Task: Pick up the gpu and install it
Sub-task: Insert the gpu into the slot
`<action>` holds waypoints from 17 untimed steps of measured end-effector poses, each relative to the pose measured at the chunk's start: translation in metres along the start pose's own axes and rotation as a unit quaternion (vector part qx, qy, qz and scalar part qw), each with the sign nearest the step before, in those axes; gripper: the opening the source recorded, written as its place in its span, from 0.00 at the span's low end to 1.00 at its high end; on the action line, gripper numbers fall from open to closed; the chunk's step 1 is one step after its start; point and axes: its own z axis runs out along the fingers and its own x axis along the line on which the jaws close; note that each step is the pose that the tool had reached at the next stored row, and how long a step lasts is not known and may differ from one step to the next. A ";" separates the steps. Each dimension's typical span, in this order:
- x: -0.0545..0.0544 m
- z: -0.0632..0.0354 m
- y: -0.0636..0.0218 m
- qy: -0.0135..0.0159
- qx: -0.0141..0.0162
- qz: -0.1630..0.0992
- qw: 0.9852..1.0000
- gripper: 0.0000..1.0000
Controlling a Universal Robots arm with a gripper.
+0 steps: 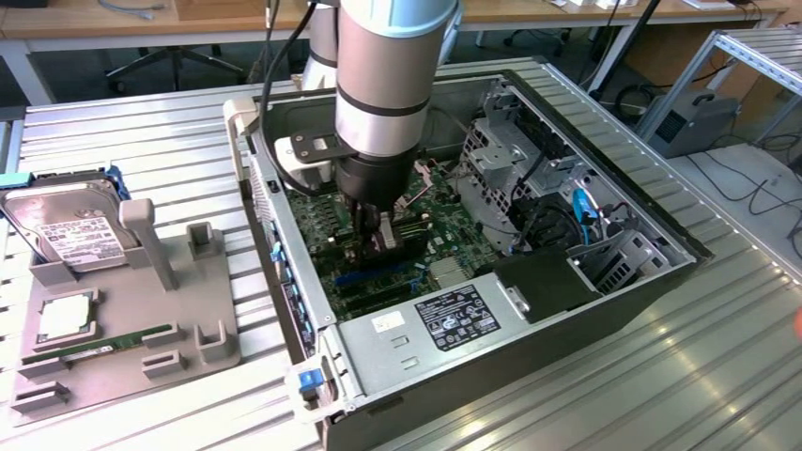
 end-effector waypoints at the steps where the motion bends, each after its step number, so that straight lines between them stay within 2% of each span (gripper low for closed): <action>1: 0.000 0.0001 -0.0001 0.000 0.000 -0.001 1.000 0.27; 10: 0.000 0.0013 -0.0003 0.000 0.000 -0.007 1.000 0.27; 17: 0.000 0.0027 -0.0036 0.000 -0.001 -0.007 1.000 0.27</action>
